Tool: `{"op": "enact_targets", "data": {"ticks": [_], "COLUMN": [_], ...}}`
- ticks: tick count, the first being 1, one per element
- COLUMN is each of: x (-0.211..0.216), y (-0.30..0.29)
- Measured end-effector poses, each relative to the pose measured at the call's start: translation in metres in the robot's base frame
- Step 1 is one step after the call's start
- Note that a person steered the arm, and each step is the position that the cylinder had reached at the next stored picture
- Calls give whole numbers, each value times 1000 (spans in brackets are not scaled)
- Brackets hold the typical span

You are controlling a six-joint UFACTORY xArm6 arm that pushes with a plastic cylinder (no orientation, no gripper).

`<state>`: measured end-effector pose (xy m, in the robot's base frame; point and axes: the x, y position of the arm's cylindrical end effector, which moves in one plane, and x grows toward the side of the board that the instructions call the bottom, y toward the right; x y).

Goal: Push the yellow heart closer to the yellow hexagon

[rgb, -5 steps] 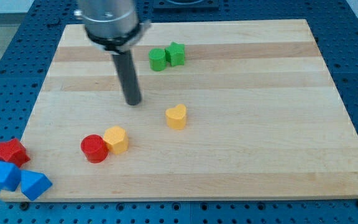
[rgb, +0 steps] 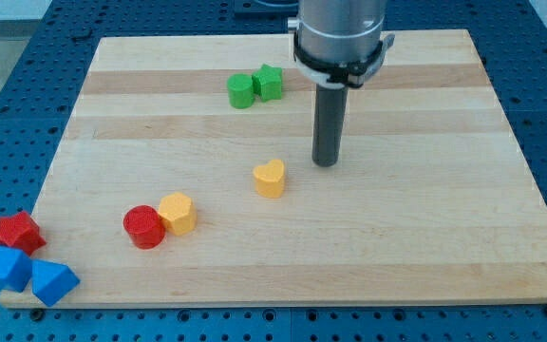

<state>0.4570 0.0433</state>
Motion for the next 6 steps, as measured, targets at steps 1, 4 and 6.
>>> {"op": "enact_targets", "data": {"ticks": [1, 4, 6], "x": [8, 8, 26], "y": [-8, -43, -78]}}
